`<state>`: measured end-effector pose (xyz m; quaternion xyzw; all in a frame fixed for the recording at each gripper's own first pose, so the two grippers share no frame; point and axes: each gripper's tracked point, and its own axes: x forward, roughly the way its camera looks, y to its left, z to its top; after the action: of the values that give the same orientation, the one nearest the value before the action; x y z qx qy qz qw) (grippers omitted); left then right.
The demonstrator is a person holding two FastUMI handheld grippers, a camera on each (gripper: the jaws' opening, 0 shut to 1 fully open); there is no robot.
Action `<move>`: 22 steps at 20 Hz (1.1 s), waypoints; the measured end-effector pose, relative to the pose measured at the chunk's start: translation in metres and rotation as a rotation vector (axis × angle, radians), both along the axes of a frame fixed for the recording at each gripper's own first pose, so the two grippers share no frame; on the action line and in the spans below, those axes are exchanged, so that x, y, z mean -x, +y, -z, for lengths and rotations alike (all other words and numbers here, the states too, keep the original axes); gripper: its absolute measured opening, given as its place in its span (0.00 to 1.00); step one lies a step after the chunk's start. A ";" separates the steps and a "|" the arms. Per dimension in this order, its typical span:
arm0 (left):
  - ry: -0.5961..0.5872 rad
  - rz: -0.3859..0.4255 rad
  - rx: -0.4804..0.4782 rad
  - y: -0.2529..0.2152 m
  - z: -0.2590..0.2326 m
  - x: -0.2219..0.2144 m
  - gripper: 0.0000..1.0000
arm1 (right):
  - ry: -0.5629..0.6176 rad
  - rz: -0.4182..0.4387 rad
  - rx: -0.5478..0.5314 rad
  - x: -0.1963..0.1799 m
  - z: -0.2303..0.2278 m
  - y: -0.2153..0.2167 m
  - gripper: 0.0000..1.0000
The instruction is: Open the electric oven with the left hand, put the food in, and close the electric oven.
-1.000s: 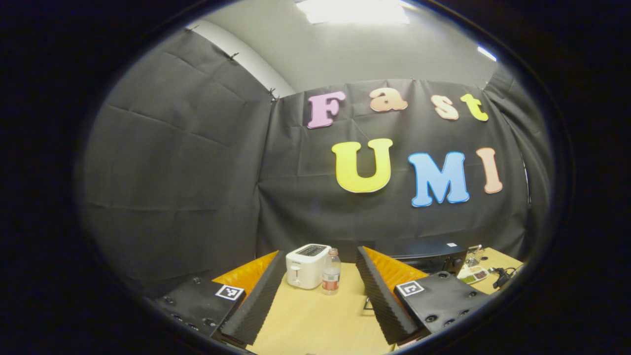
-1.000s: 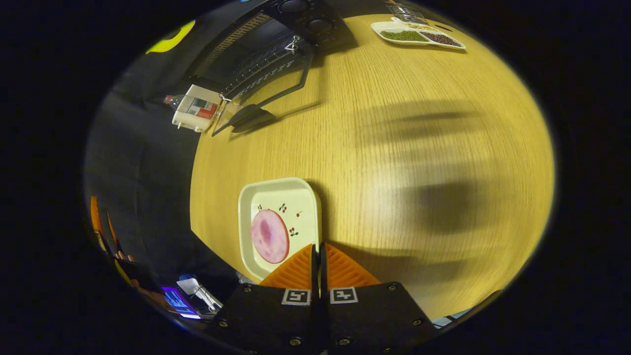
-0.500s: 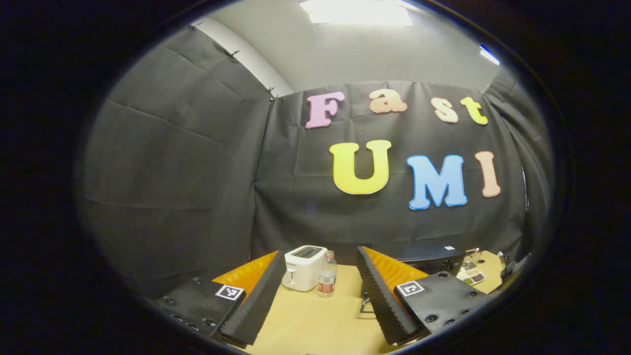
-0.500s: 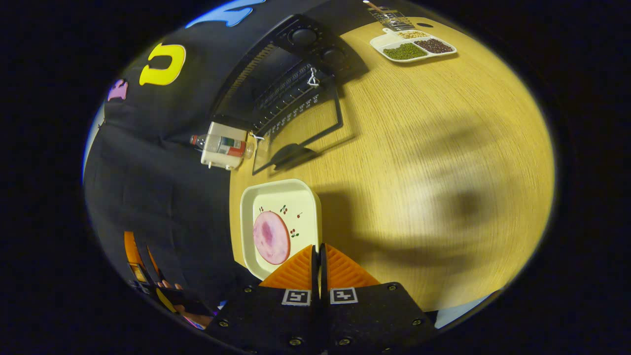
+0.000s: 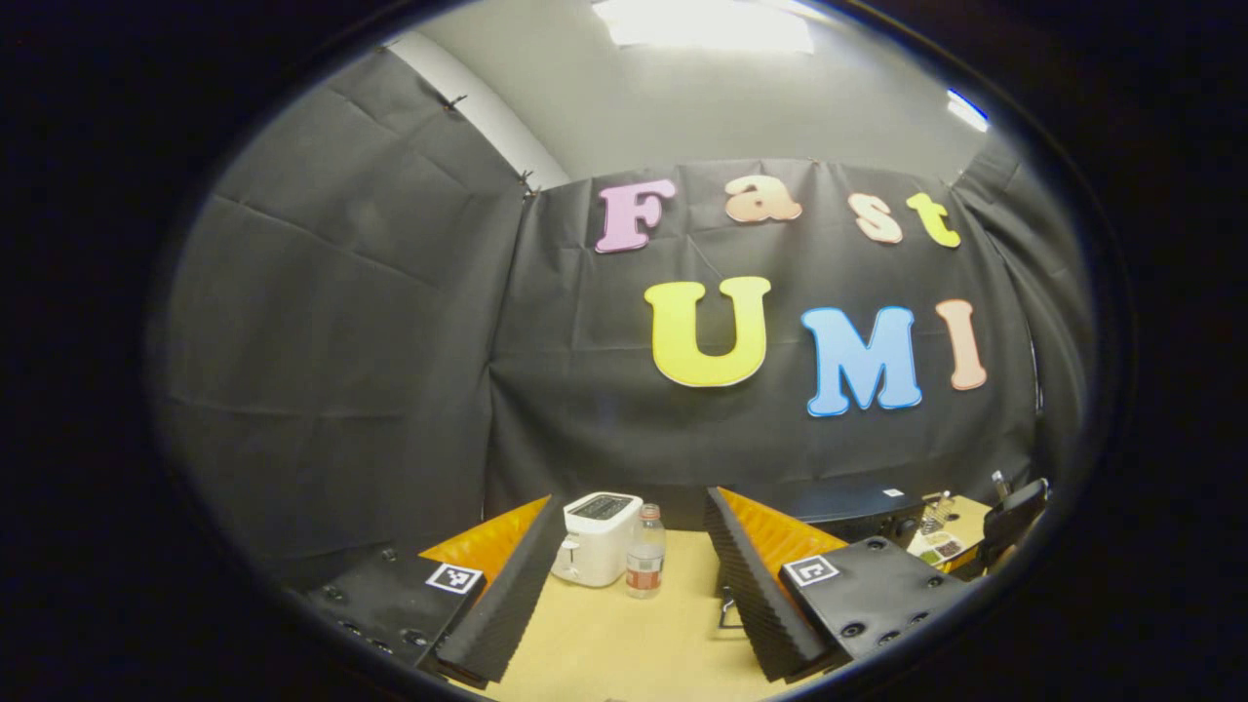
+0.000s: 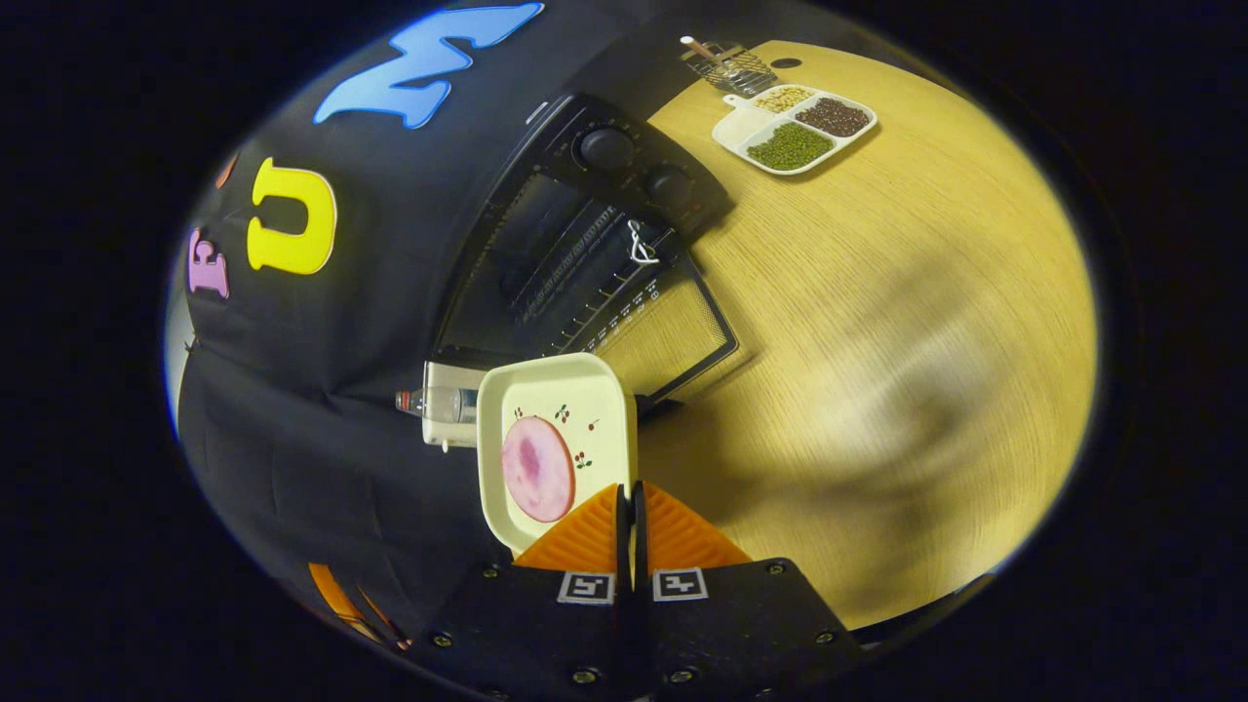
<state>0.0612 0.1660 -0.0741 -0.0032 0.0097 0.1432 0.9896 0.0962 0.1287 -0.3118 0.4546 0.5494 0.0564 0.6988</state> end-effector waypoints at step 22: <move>0.038 -0.041 -0.012 0.100 0.025 -0.044 1.00 | 0.063 0.671 -0.106 -0.155 0.039 0.041 0.00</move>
<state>0.1050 0.2661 -0.0986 0.0050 0.0274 0.1635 0.9861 0.2510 0.1702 -0.3504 0.6473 0.3868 -0.1619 0.6366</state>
